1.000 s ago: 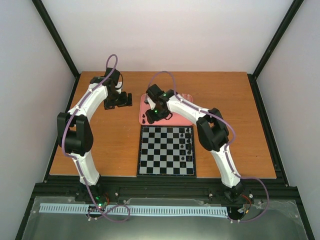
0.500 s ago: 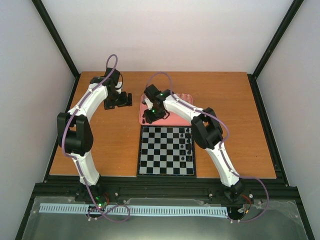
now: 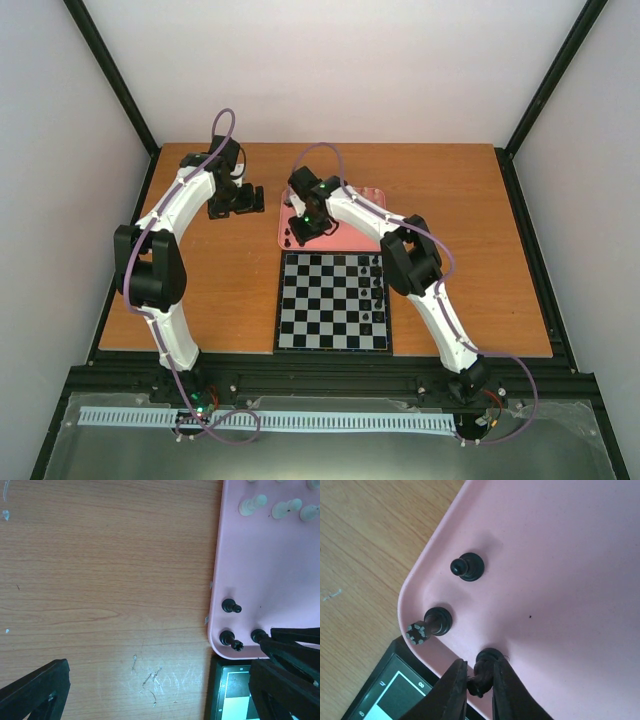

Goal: Set up the chess pieces on the board
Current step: Pick up the chess piece from the storage box, then place the chess piece on the chessboard.

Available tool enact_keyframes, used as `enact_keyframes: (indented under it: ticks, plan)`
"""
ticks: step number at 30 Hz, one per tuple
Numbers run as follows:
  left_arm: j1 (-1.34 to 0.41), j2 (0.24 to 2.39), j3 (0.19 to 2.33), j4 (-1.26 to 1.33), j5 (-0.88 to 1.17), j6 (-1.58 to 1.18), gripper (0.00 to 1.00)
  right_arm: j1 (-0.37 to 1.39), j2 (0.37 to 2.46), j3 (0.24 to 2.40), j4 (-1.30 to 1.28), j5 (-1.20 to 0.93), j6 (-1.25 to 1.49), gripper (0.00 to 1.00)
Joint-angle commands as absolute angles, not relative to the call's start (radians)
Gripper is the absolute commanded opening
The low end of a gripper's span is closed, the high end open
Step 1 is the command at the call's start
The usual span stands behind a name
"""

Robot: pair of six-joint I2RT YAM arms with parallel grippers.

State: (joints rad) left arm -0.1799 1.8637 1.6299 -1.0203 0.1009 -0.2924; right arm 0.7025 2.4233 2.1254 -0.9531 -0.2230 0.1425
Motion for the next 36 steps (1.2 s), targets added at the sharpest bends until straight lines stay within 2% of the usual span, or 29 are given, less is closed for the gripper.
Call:
enact_keyframes:
  ticks: [1,5,20,36]
  plan:
    - [-0.179,1.859,1.649,-1.016,0.099,-0.303,1.0,0.698,2.446,2.154,-0.989,-0.221,0.131,0.13]
    - [-0.179,1.865,1.653,-1.016,0.102,-0.304,1.0,0.695,2.437,2.155,-1.004,-0.207,0.129,0.03]
    - [-0.179,1.869,1.665,-1.017,0.11,-0.307,1.0,0.65,2.147,2.1,-0.994,-0.098,0.152,0.03]
    - [-0.179,1.864,1.684,-1.025,0.119,-0.308,1.0,0.657,1.516,1.434,-1.258,-0.204,0.258,0.03]
